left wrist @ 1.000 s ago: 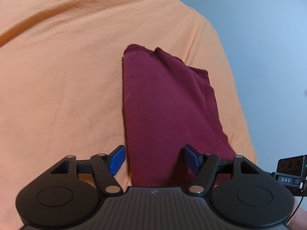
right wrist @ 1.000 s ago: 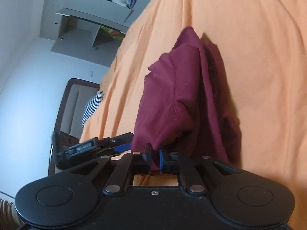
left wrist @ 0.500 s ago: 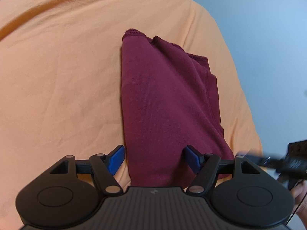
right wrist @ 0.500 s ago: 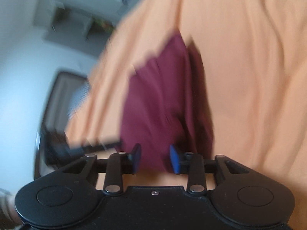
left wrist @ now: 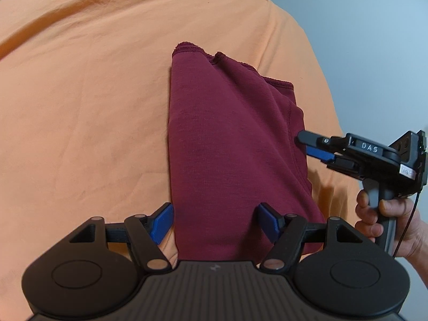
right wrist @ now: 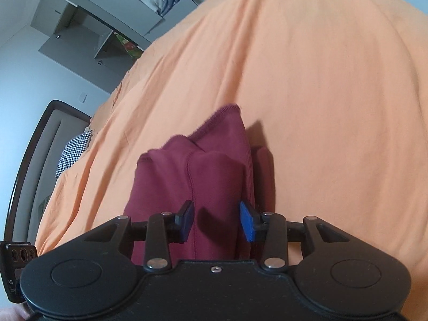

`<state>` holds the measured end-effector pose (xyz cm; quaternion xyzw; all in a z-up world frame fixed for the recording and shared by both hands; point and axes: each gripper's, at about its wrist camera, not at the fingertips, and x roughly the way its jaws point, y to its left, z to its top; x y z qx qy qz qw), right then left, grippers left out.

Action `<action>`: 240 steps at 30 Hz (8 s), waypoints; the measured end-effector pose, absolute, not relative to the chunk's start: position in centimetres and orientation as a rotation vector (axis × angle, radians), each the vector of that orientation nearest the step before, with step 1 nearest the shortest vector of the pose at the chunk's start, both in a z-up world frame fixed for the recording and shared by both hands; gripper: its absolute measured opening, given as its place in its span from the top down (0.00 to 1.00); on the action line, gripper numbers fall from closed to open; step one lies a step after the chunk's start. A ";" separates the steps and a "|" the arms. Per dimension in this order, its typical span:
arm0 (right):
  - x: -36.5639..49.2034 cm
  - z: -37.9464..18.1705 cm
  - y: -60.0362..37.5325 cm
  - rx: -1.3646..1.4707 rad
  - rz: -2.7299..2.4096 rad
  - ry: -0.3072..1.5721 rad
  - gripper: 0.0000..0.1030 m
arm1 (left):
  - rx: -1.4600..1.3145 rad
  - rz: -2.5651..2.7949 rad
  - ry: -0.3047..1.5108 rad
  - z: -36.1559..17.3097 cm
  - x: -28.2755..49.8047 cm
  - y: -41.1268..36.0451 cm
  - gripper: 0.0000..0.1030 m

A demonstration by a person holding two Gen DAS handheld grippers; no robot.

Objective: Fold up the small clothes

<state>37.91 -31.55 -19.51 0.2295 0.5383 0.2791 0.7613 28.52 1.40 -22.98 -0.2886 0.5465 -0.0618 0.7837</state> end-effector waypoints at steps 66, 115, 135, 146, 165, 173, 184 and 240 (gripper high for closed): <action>37.2 -22.1 -34.0 0.615 0.610 1.245 0.28 | -0.637 -0.049 1.172 -23.0 35.1 1.7 0.24; 36.3 -23.6 -34.0 0.665 0.620 1.291 0.56 | -0.646 -0.049 1.197 -24.7 37.4 1.0 0.40; 32.8 -18.1 -32.6 0.616 0.661 1.191 0.69 | -0.689 -0.047 1.073 -19.9 33.1 0.8 0.68; 27.6 -14.6 -22.8 0.487 0.820 1.264 0.69 | -0.771 0.111 1.027 -17.8 22.4 8.0 0.68; 28.0 -14.5 7.5 0.290 1.035 1.282 0.69 | -0.736 0.388 0.901 -18.3 15.9 28.9 0.68; 27.8 -18.1 9.6 0.276 0.961 1.329 0.66 | -0.729 0.359 0.962 -22.7 17.3 29.6 0.66; 27.3 -17.1 9.5 0.220 0.951 1.301 0.55 | -0.759 0.345 0.979 -23.6 17.1 30.8 0.59; 20.7 -5.4 2.9 0.100 0.976 1.124 0.14 | -0.677 0.614 0.929 -13.1 10.2 23.3 0.01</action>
